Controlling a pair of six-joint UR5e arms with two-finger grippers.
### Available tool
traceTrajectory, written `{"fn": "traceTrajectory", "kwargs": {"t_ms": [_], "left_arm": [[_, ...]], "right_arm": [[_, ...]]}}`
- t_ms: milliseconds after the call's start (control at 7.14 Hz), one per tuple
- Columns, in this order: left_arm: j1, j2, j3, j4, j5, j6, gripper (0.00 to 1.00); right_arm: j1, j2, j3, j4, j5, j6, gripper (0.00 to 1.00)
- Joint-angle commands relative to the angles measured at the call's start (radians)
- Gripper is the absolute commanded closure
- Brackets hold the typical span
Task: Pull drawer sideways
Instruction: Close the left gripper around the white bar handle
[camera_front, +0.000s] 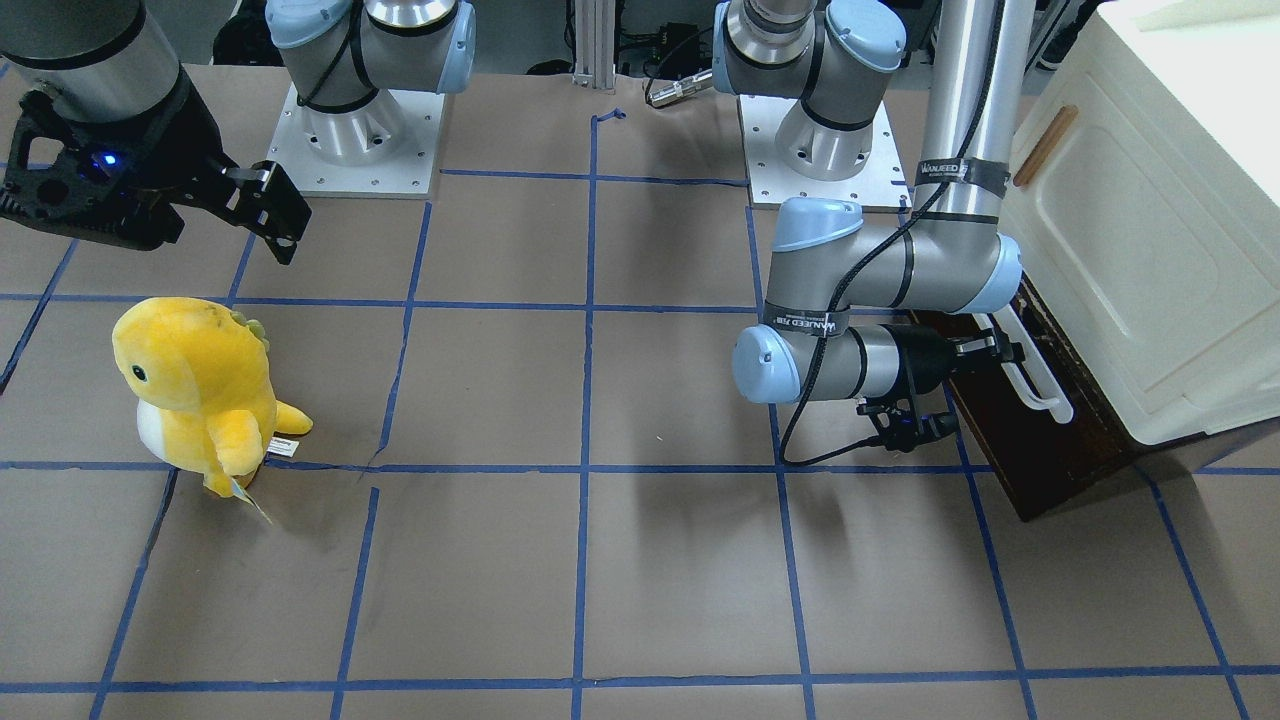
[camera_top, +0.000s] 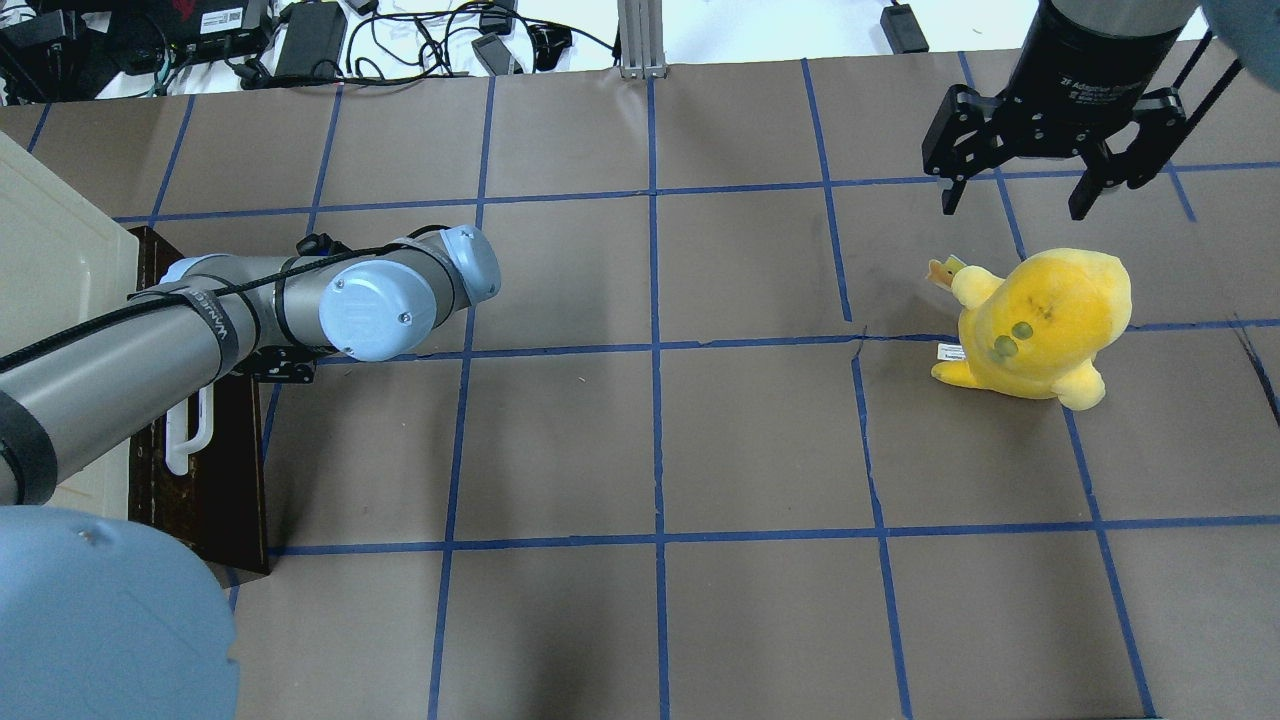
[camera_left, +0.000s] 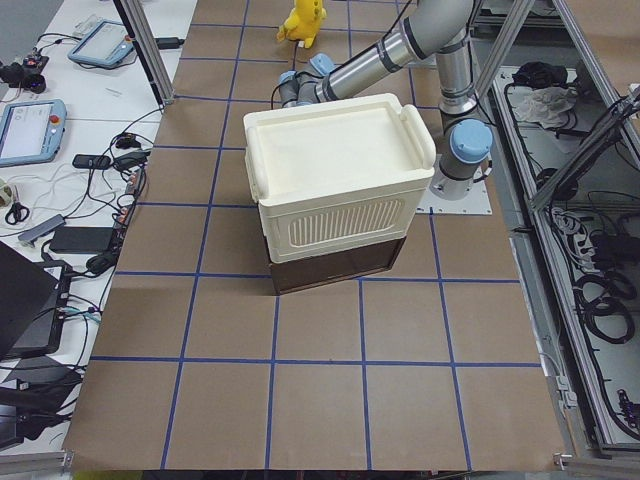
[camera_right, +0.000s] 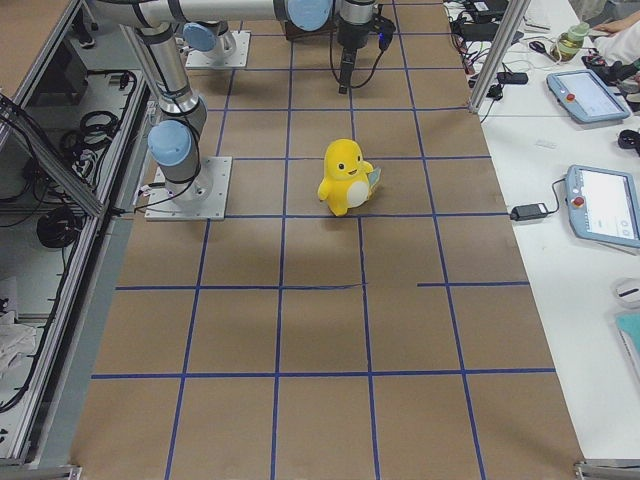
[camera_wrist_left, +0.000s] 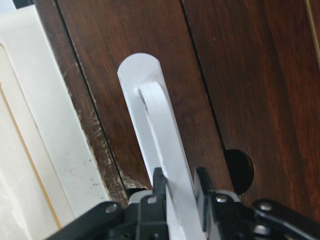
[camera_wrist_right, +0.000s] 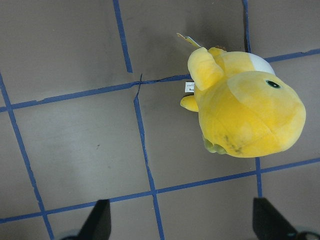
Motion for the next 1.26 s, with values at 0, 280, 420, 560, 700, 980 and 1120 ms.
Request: {"fn": "traceTrajectory", "kwargs": {"t_ms": [0, 280, 420, 560, 700, 980, 1120], "left_arm": [[-0.006, 0.0, 0.001, -0.001, 0.0, 0.001, 0.82], [-0.034, -0.002, 0.004, 0.0, 0.0, 0.001, 0.82], [-0.039, 0.0, 0.004, 0.0, 0.0, 0.001, 0.82], [-0.052, 0.0, 0.004, 0.0, 0.001, 0.004, 0.82], [-0.065, 0.0, 0.004, 0.0, 0.002, 0.002, 0.82], [-0.072, 0.001, 0.005, 0.003, 0.0, 0.002, 0.82], [-0.088, -0.002, 0.007, 0.008, 0.0, 0.002, 0.82]], "right_arm": [[-0.002, 0.0, 0.0, 0.0, 0.0, 0.0, 0.0], [0.0, 0.0, 0.0, 0.0, 0.0, 0.0, 0.0], [-0.002, 0.0, 0.0, 0.001, 0.0, 0.0, 0.0], [0.0, 0.0, 0.0, 0.0, 0.0, 0.0, 0.0], [0.0, 0.0, 0.0, 0.0, 0.0, 0.0, 0.0], [0.0, 0.0, 0.0, 0.0, 0.0, 0.0, 0.0], [0.0, 0.0, 0.0, 0.0, 0.0, 0.0, 0.0]]}}
